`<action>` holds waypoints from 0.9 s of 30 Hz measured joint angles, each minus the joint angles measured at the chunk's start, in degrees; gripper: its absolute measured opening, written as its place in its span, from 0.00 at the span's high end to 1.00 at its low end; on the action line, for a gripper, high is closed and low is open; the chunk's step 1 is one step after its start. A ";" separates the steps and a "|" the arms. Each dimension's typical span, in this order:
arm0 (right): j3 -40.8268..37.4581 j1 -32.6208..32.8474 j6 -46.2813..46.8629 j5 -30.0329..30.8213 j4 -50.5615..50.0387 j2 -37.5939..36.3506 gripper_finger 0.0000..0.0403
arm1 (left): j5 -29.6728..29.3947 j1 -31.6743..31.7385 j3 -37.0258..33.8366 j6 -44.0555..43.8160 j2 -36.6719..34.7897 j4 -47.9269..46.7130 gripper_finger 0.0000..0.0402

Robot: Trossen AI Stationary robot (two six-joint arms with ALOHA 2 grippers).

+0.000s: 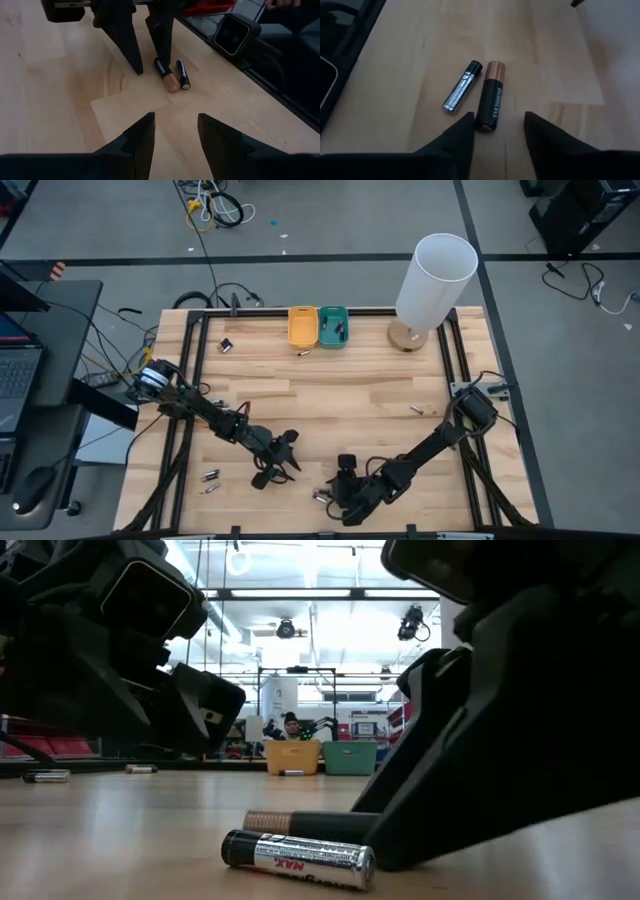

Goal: Sort batteries
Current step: Put the black battery into the green bin

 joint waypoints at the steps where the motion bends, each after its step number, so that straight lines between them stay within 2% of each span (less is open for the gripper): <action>1: 0.00 -0.13 -0.09 -0.30 -0.07 0.00 0.65 | 0.00 0.00 0.00 0.00 0.00 0.02 0.59; 13: -0.07 -2.34 -1.59 -1.53 0.01 -0.07 0.95 | -0.90 0.17 0.00 0.12 0.00 0.04 0.59; 18: -0.11 -3.03 -3.89 -1.27 0.92 -0.02 0.94 | -1.92 1.94 -0.02 -6.99 -0.04 2.18 0.59; 21: -0.23 -3.49 -3.87 -0.70 0.57 -0.53 0.91 | 0.21 3.88 -0.25 -10.71 -1.54 1.77 0.59; 23: -0.36 -3.89 -4.22 2.07 -1.12 -1.25 0.92 | 1.70 5.26 -0.95 -11.99 -3.40 1.71 0.59; 27: -0.44 -5.47 -5.24 8.98 -6.32 -4.52 0.94 | 0.97 8.42 -2.98 -12.98 -9.97 -1.40 0.59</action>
